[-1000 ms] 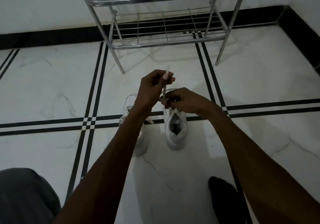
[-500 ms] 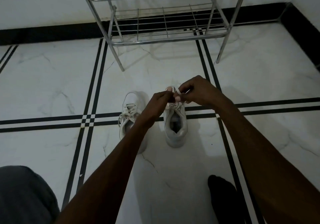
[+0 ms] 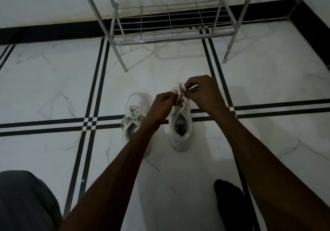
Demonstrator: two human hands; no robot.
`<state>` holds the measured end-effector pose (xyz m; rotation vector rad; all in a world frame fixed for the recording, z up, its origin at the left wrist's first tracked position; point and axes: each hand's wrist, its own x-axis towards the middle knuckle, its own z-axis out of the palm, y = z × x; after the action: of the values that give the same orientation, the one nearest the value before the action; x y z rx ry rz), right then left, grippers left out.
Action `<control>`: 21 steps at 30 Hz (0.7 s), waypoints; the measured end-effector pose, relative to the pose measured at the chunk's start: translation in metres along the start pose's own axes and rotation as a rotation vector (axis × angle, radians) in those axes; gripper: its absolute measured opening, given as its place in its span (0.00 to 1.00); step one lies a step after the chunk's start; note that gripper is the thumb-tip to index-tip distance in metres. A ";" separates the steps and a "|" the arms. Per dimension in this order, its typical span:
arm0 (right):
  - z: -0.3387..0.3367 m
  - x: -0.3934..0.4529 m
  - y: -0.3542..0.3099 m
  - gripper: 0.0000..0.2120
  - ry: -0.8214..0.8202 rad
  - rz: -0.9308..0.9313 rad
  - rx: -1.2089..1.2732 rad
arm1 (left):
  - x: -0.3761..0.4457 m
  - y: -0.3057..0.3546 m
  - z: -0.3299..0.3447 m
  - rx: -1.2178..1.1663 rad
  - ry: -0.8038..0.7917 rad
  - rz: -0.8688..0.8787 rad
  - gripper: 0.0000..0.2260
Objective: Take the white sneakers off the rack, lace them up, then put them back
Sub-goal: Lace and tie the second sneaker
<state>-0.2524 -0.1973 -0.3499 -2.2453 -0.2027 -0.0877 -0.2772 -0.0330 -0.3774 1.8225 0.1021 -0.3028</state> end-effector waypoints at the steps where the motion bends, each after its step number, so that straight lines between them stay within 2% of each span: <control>1: 0.003 -0.001 0.001 0.05 0.023 0.024 0.046 | -0.001 -0.001 -0.001 0.008 -0.002 0.003 0.22; 6: 0.005 -0.005 0.010 0.09 -0.032 0.182 0.360 | -0.005 0.005 -0.004 -0.089 0.070 -0.066 0.20; 10: 0.002 -0.017 0.008 0.12 -0.150 0.317 0.623 | -0.007 0.006 -0.007 -0.503 0.071 -0.285 0.10; 13: -0.002 -0.023 0.015 0.14 -0.207 0.476 0.780 | -0.002 0.001 -0.016 -0.733 0.225 -0.301 0.05; 15: -0.005 -0.026 0.023 0.11 -0.128 0.598 0.811 | 0.003 -0.011 -0.023 -0.617 0.354 -0.247 0.07; 17: -0.008 -0.025 0.034 0.06 -0.006 0.769 0.829 | 0.001 -0.026 -0.035 -0.386 0.488 -0.203 0.09; 19: -0.010 -0.023 0.046 0.10 0.111 0.955 0.842 | -0.004 -0.043 -0.050 -0.109 0.646 -0.190 0.09; 21: -0.012 -0.025 0.059 0.09 0.198 1.074 0.669 | -0.010 -0.057 -0.062 0.117 0.767 -0.222 0.11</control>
<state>-0.2665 -0.2458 -0.3912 -1.4197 0.9411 0.2932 -0.2906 0.0422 -0.4127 1.9584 0.8364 0.2586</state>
